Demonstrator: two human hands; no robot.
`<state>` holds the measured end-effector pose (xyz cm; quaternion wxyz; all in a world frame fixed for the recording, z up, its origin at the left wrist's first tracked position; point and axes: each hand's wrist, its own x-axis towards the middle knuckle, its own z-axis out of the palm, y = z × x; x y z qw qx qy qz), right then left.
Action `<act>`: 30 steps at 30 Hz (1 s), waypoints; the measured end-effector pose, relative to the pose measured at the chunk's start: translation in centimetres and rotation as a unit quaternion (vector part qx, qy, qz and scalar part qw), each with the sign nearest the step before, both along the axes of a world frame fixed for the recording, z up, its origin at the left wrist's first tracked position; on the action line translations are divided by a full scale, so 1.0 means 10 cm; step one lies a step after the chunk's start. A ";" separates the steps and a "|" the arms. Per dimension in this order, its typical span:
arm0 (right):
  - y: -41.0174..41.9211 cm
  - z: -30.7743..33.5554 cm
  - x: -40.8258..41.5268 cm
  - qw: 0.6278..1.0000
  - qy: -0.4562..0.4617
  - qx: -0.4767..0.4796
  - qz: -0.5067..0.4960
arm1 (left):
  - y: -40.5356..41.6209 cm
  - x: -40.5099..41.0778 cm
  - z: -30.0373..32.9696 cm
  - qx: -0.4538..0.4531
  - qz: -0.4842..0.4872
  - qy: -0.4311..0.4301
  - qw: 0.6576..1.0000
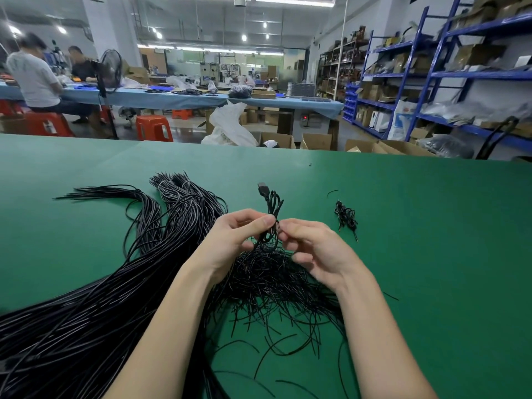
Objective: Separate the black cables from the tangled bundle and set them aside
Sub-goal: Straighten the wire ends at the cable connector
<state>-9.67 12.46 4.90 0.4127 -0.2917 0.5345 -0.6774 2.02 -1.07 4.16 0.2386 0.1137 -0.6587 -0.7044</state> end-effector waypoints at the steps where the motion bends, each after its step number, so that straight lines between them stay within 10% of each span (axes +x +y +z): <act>1: 0.01 0.01 -0.02 1.000 0.005 0.003 0.010 | 0.00 0.00 0.00 0.010 -0.009 0.000 1.000; 8: 0.04 0.09 0.00 0.883 0.452 0.003 -0.125 | -0.02 0.02 0.02 0.080 -0.053 -0.033 0.995; 16: -0.04 -0.04 0.10 0.746 0.621 -0.058 -0.233 | -0.07 -0.03 -0.01 0.252 -0.086 -0.048 0.963; 20: -0.16 -0.14 0.17 0.842 0.460 -0.070 -0.273 | 0.02 -0.09 -0.05 0.146 -0.054 -0.038 0.987; 23: -0.21 -0.12 0.15 0.983 0.024 -0.051 -0.173 | 0.04 -0.09 -0.07 0.040 0.026 -0.005 0.999; 25: -0.17 -0.12 0.08 0.980 -0.180 -0.016 -0.083 | 0.03 -0.09 -0.09 -0.027 0.058 0.006 0.998; 30: -0.15 -0.15 0.00 0.992 0.038 0.036 -0.113 | 0.00 -0.12 -0.14 0.003 0.046 -0.039 0.998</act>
